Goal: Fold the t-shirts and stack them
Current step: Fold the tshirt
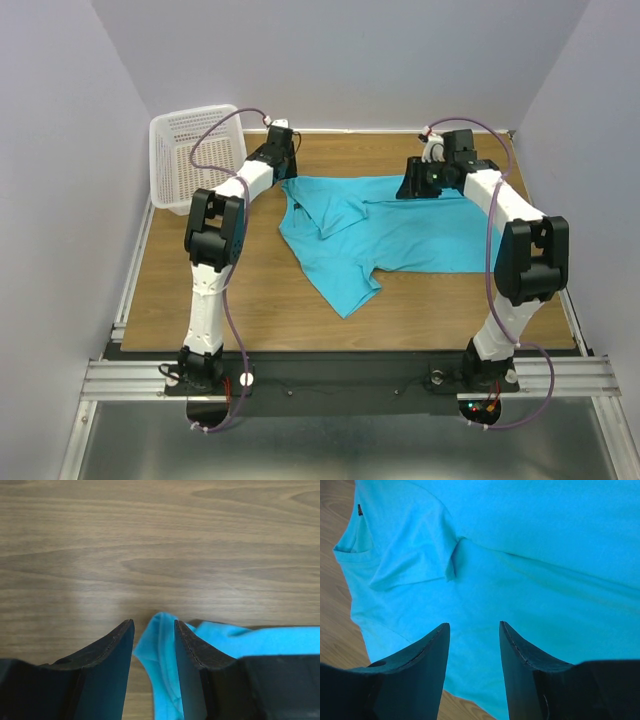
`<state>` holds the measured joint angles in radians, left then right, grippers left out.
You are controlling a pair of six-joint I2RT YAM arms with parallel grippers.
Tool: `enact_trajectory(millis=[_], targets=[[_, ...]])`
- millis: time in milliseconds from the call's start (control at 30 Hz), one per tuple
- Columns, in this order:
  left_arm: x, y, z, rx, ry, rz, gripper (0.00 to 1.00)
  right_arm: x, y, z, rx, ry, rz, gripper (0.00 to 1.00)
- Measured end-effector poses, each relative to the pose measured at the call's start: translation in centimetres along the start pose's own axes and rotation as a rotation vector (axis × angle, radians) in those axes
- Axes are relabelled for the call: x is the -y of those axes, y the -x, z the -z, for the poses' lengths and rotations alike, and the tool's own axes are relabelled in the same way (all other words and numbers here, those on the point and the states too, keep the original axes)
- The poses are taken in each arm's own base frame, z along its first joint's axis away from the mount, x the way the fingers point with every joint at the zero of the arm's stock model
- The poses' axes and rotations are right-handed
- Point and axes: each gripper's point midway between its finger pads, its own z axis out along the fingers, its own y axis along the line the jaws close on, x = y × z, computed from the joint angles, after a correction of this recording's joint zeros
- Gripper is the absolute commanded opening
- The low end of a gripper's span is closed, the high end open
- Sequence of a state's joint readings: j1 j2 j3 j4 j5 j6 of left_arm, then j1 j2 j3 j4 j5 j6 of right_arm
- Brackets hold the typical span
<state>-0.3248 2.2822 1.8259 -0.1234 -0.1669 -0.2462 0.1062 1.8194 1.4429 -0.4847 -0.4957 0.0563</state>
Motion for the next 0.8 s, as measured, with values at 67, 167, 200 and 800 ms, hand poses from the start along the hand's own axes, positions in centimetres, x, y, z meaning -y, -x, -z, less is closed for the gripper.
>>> enact_trajectory(millis=[67, 167, 200, 800], targets=[[-0.6, -0.5, -0.9, -0.024, 0.014, -0.012, 0.48, 0.3, 0.1, 0.1, 0.003, -0.005, -0.005, 0.5], [-1.1, -1.5, -2.0, -0.056, 0.027, -0.028, 0.47, 0.6, 0.2, 0.3, 0.006, -0.009, -0.01, 0.5], [-1.2, -1.8, -2.3, -0.064, 0.029, -0.03, 0.47, 0.7, 0.2, 0.3, 0.007, -0.01, -0.011, 0.5], [-0.5, -1.4, -2.3, -0.085, -0.043, -0.028, 0.47, 5.1, 0.9, 1.9, 0.044, -0.107, -0.049, 0.5]])
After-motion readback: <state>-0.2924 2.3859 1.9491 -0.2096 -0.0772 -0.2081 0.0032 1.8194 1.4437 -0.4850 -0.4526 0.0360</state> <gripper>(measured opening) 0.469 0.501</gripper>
